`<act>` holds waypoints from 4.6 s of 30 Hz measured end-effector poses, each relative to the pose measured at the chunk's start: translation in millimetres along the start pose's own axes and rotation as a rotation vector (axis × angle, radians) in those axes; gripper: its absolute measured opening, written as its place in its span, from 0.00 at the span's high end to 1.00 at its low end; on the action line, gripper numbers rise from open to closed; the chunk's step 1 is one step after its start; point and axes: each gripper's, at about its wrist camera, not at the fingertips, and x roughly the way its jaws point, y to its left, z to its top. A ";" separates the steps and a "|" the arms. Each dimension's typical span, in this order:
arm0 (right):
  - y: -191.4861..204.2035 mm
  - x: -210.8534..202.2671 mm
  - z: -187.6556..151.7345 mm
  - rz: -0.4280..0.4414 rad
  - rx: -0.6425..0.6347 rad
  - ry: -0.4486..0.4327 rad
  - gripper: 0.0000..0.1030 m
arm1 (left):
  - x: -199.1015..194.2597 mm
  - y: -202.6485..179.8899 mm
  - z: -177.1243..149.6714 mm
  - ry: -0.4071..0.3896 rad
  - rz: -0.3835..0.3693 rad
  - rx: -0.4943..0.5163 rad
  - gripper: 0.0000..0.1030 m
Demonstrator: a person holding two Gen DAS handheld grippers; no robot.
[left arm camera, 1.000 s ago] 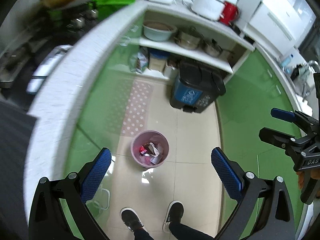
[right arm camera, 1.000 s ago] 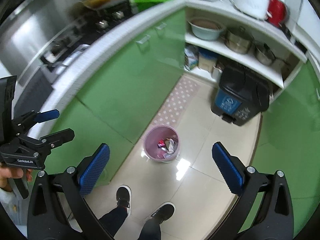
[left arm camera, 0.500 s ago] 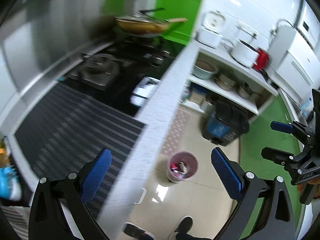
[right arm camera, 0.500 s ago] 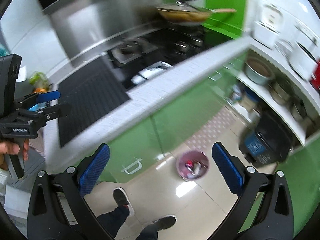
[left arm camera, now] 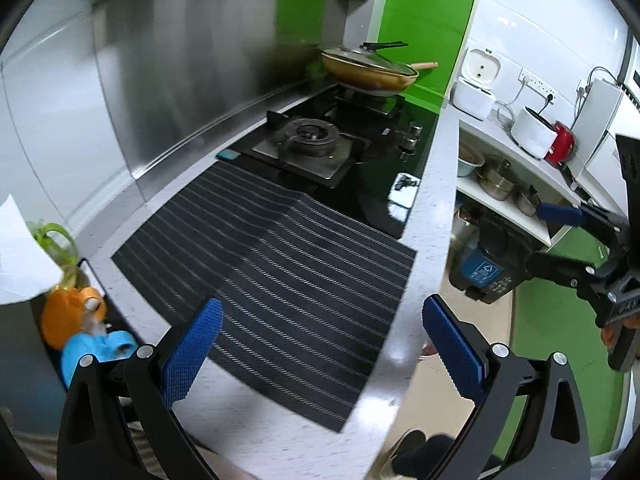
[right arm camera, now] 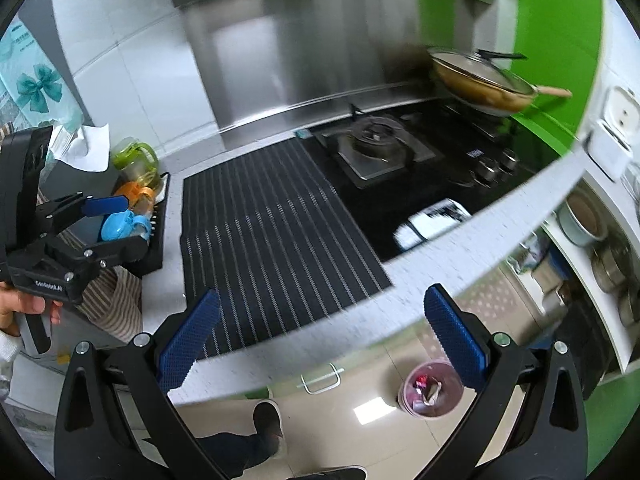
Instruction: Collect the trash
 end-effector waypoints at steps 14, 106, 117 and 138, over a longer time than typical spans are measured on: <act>27.6 45.2 47.7 0.132 -0.136 0.040 0.03 | -1.9 39.1 -2.2 -0.005 0.050 -0.079 0.07; 26.4 77.7 81.1 0.252 -0.266 0.060 0.03 | 19.9 53.8 18.8 0.009 0.117 -0.188 0.06; 26.0 77.6 80.9 0.253 -0.265 0.061 0.03 | 19.9 52.9 19.0 0.009 0.118 -0.188 0.06; 26.7 77.8 80.7 0.252 -0.266 0.062 0.03 | 22.0 52.7 21.6 0.008 0.111 -0.187 0.06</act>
